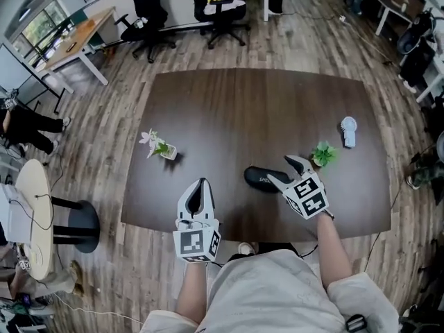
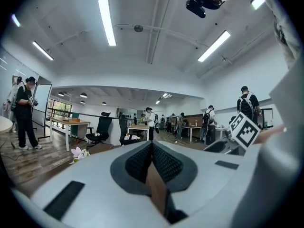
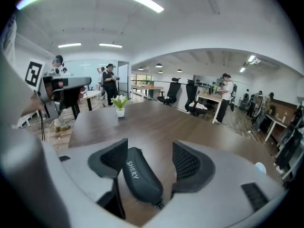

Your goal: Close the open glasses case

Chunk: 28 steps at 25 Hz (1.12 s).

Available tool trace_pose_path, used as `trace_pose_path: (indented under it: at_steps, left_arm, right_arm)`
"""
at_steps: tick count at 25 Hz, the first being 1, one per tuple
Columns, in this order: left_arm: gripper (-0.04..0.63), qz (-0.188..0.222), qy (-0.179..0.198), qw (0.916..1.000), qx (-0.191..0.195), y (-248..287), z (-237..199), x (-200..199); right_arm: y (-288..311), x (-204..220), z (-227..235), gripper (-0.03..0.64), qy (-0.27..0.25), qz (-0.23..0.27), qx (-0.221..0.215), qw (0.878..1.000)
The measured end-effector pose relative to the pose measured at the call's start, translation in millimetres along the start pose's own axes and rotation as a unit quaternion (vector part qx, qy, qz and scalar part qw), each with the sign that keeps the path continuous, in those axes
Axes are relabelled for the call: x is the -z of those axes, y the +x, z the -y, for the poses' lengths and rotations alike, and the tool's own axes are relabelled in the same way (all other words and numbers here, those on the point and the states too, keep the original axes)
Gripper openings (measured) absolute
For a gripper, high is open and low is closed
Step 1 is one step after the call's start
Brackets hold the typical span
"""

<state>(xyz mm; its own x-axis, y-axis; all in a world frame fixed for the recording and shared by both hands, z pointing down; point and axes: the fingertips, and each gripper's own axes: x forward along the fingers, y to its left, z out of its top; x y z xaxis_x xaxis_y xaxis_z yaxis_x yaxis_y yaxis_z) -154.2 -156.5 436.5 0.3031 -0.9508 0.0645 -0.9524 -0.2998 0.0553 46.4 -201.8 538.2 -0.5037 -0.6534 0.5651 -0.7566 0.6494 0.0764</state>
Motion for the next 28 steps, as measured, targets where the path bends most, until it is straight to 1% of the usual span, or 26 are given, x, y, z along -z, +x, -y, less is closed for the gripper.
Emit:
trace_pose_path:
  at_steps: [4, 7, 9, 13, 15, 17, 19, 21, 23, 28]
  left_arm:
    - [0.002, 0.006, 0.009, 0.9998, 0.015, 19, 5, -10]
    - [0.002, 0.004, 0.004, 0.9997, 0.024, 28, 9, -13]
    - [0.002, 0.004, -0.003, 0.9996, 0.027, 35, 9, -15]
    - [0.002, 0.016, 0.004, 0.9994, 0.031, 45, 9, -26]
    - [0.002, 0.023, 0.009, 0.9992, 0.031, 46, 8, -31]
    - [0.002, 0.034, 0.015, 0.9989, 0.028, 46, 7, -40]
    - [0.002, 0.049, 0.021, 0.9983, 0.024, 46, 9, -53]
    - [0.002, 0.066, 0.033, 0.9971, 0.021, 45, 13, -66]
    - [0.002, 0.078, 0.044, 0.9958, 0.019, 43, 17, -75]
    - [0.002, 0.087, 0.056, 0.9944, 0.021, 42, 23, -84]
  right_arm:
    - [-37, -20, 32, 0.298, 0.030, 0.061, 0.056, 0.996]
    - [-66, -33, 48, 0.296, 0.044, 0.101, 0.085, 0.990]
    - [-85, -42, 58, 0.296, 0.055, 0.129, 0.102, 0.985]
    - [-122, -56, 75, 0.295, 0.074, 0.178, 0.146, 0.970]
    - [-142, -63, 81, 0.295, 0.086, 0.213, 0.170, 0.958]
    - [-165, -73, 88, 0.295, 0.100, 0.257, 0.194, 0.941]
    - [-189, -82, 97, 0.293, 0.106, 0.298, 0.225, 0.922]
    - [-207, -86, 104, 0.293, 0.103, 0.319, 0.254, 0.907]
    - [-214, -87, 106, 0.293, 0.098, 0.324, 0.266, 0.903]
    - [-216, -84, 106, 0.291, 0.096, 0.318, 0.270, 0.904]
